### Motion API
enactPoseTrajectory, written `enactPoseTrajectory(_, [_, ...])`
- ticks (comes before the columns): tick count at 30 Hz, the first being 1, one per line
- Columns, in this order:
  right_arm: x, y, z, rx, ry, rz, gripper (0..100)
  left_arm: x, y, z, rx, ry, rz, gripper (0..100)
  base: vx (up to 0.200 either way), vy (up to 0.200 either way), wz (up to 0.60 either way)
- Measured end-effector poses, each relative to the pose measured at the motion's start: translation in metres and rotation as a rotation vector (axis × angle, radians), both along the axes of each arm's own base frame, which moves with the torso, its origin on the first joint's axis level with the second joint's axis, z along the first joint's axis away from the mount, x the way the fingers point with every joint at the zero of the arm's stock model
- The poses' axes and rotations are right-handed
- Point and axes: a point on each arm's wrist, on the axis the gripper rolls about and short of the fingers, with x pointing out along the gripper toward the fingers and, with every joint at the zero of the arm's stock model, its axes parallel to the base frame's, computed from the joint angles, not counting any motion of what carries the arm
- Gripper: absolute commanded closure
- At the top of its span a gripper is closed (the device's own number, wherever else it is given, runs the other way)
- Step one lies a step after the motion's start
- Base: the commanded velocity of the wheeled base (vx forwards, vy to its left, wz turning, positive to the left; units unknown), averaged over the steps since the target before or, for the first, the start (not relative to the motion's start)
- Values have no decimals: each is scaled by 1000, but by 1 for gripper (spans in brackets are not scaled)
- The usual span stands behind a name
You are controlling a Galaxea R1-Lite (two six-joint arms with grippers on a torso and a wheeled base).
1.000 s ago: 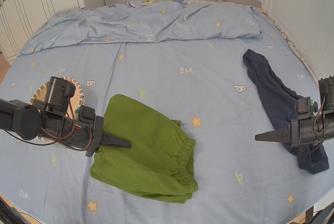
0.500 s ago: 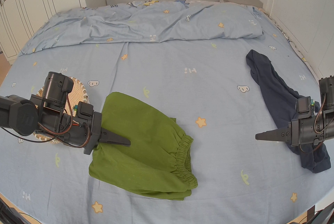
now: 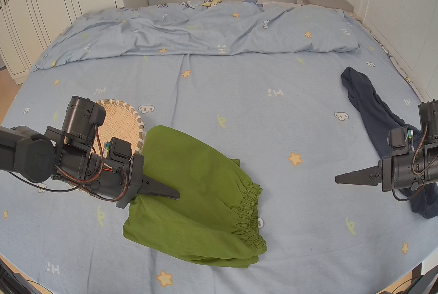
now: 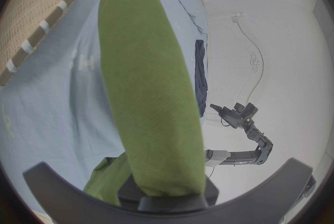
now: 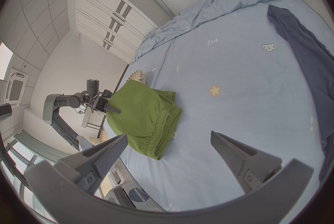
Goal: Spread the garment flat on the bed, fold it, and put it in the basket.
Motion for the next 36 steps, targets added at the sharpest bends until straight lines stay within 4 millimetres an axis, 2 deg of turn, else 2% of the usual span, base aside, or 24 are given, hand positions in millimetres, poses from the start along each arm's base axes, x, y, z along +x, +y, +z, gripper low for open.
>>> enactPoseTrajectory(7, [0,0,1,0,-2,0,0,1,-2,2,-2,-11,-6,100,0,29,0])
enactPoseTrajectory(12, [0,0,2,1,-6,0,0,4,-3,13,-14,-52,-4,100,0,0,0])
enactPoseTrajectory(20, [0,0,1,1,-8,-2,0,4,-4,53,-34,-206,-31,100,0,0,0])
enactPoseTrajectory(26, [0,-1,1,0,-9,-5,0,7,2,82,-1,-389,-81,100,0,0,0])
enactPoseTrajectory(29, [0,-1,1,0,-10,-5,0,13,14,97,9,-470,-51,100,0,0,0])
enactPoseTrajectory(36, [0,0,1,-1,-6,0,0,27,60,125,39,-614,101,100,0,0,0])
